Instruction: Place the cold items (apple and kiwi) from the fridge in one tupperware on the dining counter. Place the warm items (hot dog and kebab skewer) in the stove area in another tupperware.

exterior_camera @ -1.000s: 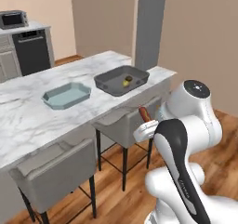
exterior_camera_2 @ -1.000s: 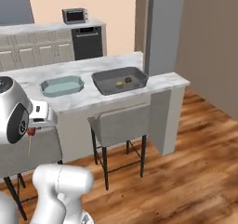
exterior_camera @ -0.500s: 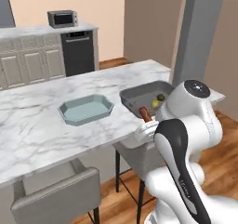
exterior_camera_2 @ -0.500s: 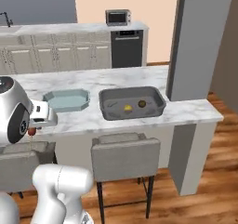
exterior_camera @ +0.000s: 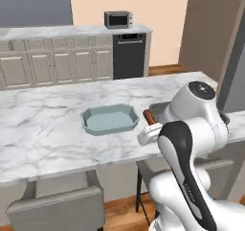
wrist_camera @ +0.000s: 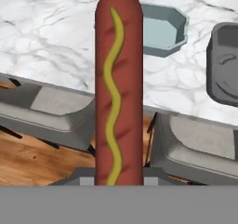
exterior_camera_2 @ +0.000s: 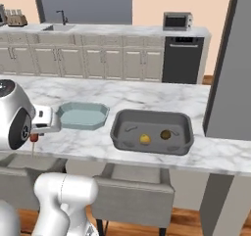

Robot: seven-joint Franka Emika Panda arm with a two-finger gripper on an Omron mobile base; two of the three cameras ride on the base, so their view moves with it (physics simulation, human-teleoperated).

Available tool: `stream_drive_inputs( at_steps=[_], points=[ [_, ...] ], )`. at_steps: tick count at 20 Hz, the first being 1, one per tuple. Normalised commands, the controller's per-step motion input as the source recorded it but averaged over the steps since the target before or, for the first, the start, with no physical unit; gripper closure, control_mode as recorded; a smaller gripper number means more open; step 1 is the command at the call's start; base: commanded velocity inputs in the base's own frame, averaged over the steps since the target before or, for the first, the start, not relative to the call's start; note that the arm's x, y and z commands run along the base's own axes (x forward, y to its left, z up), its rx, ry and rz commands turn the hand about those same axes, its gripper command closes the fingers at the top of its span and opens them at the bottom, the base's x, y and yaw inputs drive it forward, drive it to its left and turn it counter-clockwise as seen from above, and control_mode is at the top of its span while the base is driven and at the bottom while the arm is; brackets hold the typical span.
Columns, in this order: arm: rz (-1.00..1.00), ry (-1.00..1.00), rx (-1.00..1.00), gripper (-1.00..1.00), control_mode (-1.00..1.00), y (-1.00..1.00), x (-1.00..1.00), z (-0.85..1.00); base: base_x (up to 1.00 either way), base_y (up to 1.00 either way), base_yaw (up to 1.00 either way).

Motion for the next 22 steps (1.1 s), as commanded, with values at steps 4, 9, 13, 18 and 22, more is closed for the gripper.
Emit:
stream_drive_inputs(
  at_steps=[4, 9, 13, 18, 22],
  points=[
    [0.21, 0.10, 0.04, 1.00, -1.00, -0.11, 0.50, 0.00, 0.50, -0.15, 0.23],
    [0.32, 0.35, 0.02, 1.00, -1.00, -0.05, 1.00, 0.00, 0.00, 0.00, 0.00],
    [0.10, 0.53, 0.00, 1.00, -1.00, 0.01, 1.00, -0.04, 0.00, 0.00, 0.00],
    [0.19, 0.28, 0.00, 1.00, -1.00, 0.00, 1.00, -0.22, 0.00, 0.00, 0.00],
    [0.31, 0.07, -0.05, 1.00, -1.00, 0.03, 0.97, -0.35, 0.00, 0.00, 0.00]
  ],
)
